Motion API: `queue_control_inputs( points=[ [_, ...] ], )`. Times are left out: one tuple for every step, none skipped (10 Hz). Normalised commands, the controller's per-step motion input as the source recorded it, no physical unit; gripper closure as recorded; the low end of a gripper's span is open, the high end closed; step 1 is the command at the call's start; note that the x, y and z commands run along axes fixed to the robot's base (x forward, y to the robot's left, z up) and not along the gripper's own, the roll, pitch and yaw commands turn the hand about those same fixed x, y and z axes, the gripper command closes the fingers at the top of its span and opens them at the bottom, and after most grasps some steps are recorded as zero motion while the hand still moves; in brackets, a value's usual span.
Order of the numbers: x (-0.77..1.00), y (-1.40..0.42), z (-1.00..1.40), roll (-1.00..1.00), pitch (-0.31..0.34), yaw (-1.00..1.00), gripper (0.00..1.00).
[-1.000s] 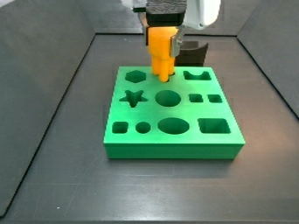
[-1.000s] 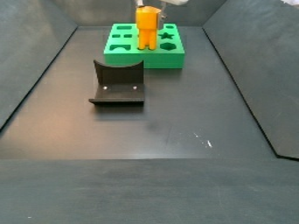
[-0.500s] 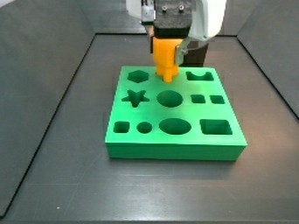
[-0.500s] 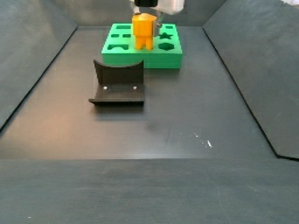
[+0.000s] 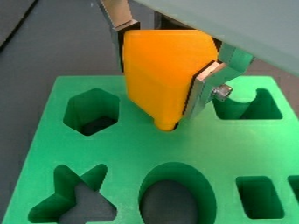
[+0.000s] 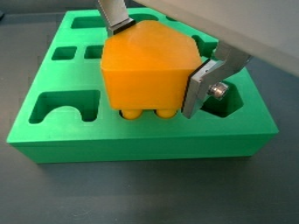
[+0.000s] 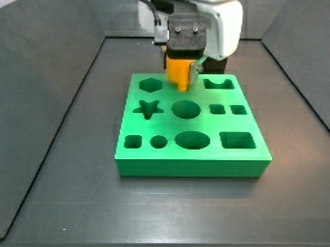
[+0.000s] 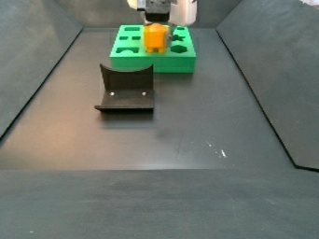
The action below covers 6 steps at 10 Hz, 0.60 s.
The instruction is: Insert the 3 prong object.
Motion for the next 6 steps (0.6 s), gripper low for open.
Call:
queue_control_inputs(
  points=[
    [0.01, 0.00, -0.37, 0.01, 0.001, -0.05, 1.00],
    [0.01, 0.00, -0.38, 0.02, 0.021, -0.07, 1.00],
    [0.04, 0.00, -0.41, 0.00, 0.016, -0.09, 1.00],
    [0.03, 0.00, -0.22, -0.01, 0.000, -0.07, 1.00],
    [0.00, 0.07, 0.00, -0.06, 0.000, -0.01, 1.00],
    [0.00, 0.00, 0.00, 0.00, 0.000, 0.00, 1.00]
  ],
)
